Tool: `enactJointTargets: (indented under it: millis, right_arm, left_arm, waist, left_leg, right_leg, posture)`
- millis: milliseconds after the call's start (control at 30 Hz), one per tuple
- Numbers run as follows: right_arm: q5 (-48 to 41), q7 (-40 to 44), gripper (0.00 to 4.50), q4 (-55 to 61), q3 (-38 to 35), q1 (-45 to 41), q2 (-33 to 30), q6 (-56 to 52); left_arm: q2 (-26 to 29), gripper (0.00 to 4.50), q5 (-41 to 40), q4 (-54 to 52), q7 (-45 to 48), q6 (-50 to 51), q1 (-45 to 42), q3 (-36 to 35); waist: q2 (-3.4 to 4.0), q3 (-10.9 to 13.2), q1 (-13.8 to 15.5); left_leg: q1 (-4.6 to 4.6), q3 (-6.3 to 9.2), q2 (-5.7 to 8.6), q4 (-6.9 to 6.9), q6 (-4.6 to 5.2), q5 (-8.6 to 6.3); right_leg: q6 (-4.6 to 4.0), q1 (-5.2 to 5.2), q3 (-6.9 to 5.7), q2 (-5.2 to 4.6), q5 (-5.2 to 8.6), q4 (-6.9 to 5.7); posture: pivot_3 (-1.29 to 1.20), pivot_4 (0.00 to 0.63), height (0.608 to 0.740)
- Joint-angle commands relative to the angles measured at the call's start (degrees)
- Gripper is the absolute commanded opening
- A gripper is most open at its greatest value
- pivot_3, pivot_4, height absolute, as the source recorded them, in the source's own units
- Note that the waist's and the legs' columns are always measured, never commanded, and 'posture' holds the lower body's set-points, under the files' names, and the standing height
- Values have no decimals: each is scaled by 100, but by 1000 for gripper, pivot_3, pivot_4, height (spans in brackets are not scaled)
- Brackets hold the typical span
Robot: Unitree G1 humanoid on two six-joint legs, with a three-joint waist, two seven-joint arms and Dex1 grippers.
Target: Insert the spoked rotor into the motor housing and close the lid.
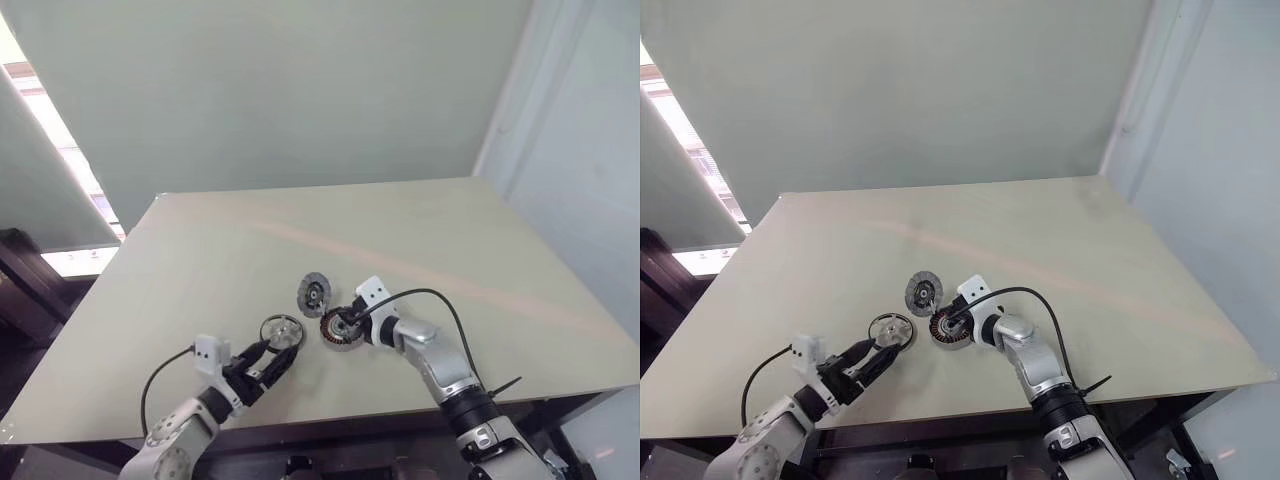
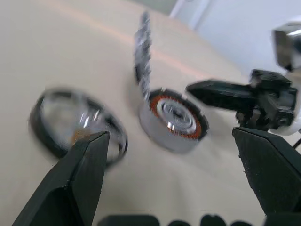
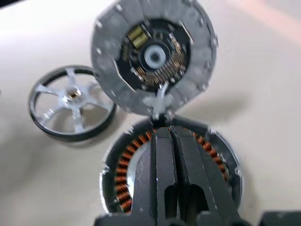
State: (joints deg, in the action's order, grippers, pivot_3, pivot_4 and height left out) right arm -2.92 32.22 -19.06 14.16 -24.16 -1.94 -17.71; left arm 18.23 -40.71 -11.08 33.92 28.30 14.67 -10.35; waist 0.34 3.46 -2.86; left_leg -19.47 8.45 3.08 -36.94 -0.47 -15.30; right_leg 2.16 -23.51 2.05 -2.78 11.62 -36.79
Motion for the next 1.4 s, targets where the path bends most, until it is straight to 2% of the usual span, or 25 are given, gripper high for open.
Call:
enactJointTargets:
  millis: [33,400,600,800,900,1167,1233,1267,1400]
  right_arm:
    - [-116,58,50,469,-38,0,-28,-42]
    - [-184,660,50,1362,300,541,-457,-110]
    - [-199,652,50,1760,283,891,-596,-249]
    - [-191,563,50,1968,255,1052,-626,-354]
    - [-186,523,0,2041,235,1088,-639,-386]
    - [-214,458,0,2165,200,1157,-695,-442]
    - [-220,455,0,2171,189,1171,-704,-438]
    - [-223,454,0,2172,186,1173,-706,-438]
    - [-263,446,0,2164,201,1164,-737,-423]
  left_arm:
    - [-132,4500,-536,-171,-361,422,-26,-389]
    - [-603,4500,-131,558,-751,265,-375,-394]
    - [-930,4500,-96,1153,-951,105,-868,-538]
    - [-1005,4500,-75,1500,-1220,315,-1198,-595]
    - [-1010,3863,-54,1575,-1312,406,-1262,-575]
    - [-1072,963,-68,1611,-1327,552,-1312,-601]
    - [-1129,437,-106,1633,-1346,530,-1328,-658]
    - [-1152,265,-133,1642,-1350,531,-1335,-684]
    - [-1260,259,-356,1621,-1304,541,-1319,-864]
  waist:
    - [0,0,5]
    - [-5,-1,4]
    - [-11,-2,4]
    - [-14,-1,5]
    - [-14,-1,5]
    - [-15,-2,11]
    - [-15,-3,6]
    - [-13,-4,3]
    - [-15,-3,3]
  left_leg:
    - [0,-1,0,-1,0,0]
    - [-2,-1,4,-2,-2,-1]
    - [-3,-4,4,-7,-3,-1]
    - [-3,-2,3,-5,-3,-1]
    - [-3,-4,4,-6,-3,-1]
    - [-3,-2,4,-5,-3,-1]
    - [1,-1,4,-9,-5,-1]
    - [3,-2,3,-10,-5,0]
    - [4,-6,1,-16,-6,-1]
  right_leg:
    - [-1,0,0,0,1,0]
    - [-11,3,-1,-2,7,5]
    - [-11,5,0,-4,7,5]
    - [0,4,-2,-3,0,5]
    - [0,5,-1,-3,0,5]
    - [1,5,-1,-4,0,6]
    - [0,13,-3,-4,0,5]
    - [-3,16,-3,-4,2,5]
    - [-13,17,-2,-3,8,4]
  posture:
    - [0,0,740]
    - [0,0,740]
    - [0,0,740]
    - [0,0,740]
    - [0,0,740]
    - [0,0,740]
    - [0,0,740]
    - [0,0,740]
    - [0,0,740]
